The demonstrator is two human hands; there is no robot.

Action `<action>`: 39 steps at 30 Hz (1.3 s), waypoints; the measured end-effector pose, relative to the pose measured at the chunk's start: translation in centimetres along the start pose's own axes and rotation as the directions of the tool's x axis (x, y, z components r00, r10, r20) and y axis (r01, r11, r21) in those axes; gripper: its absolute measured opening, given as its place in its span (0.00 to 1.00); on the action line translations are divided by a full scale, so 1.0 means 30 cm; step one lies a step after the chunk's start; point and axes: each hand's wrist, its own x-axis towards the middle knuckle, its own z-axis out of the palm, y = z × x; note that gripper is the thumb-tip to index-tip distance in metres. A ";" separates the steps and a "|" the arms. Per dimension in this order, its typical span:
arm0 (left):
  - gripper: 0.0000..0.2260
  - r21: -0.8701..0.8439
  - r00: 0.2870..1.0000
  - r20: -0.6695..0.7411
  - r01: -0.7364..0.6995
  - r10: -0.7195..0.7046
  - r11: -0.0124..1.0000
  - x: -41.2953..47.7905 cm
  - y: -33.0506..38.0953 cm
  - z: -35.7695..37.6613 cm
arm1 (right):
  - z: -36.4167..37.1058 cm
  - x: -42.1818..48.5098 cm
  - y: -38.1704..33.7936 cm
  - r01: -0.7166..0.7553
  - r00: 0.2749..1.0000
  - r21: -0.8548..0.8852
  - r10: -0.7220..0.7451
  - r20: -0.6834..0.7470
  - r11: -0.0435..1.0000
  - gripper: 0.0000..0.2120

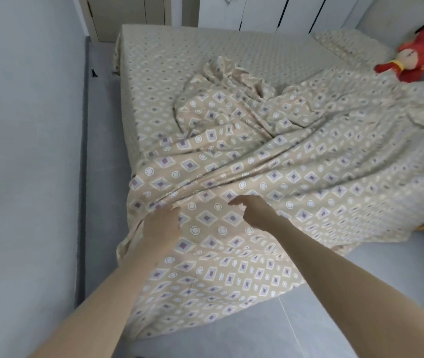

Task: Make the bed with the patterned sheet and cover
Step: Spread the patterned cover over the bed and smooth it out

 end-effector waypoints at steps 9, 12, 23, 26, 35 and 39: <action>0.18 -0.176 0.999 0.043 -0.017 0.025 0.984 -0.102 0.308 -0.581 | -0.531 -0.277 0.046 -0.172 0.984 0.127 0.177 -0.021 0.977 0.23; 0.20 -0.177 0.998 0.063 -0.013 0.025 0.984 -0.091 0.457 -0.696 | -0.666 -0.327 0.123 -0.181 0.982 0.175 0.187 -0.020 0.968 0.22; 0.20 -0.313 0.992 0.080 0.119 -0.099 0.942 0.003 1.087 -0.690 | -1.070 -0.417 0.671 -0.139 0.990 0.167 0.135 0.037 0.976 0.17; 0.19 -0.344 0.995 0.059 0.099 -0.084 0.934 0.031 1.267 -0.691 | -1.178 -0.439 0.782 -0.108 0.994 0.169 0.103 0.040 0.980 0.17; 0.18 -0.400 0.985 0.112 0.166 -0.132 0.901 0.241 1.563 -0.634 | -1.326 -0.381 1.080 -0.073 0.989 0.111 0.058 0.135 0.991 0.17; 0.18 -0.438 0.972 0.166 0.222 -0.164 0.871 0.381 1.694 -0.561 | -1.400 -0.302 1.261 -0.089 0.978 0.050 0.078 0.194 0.995 0.18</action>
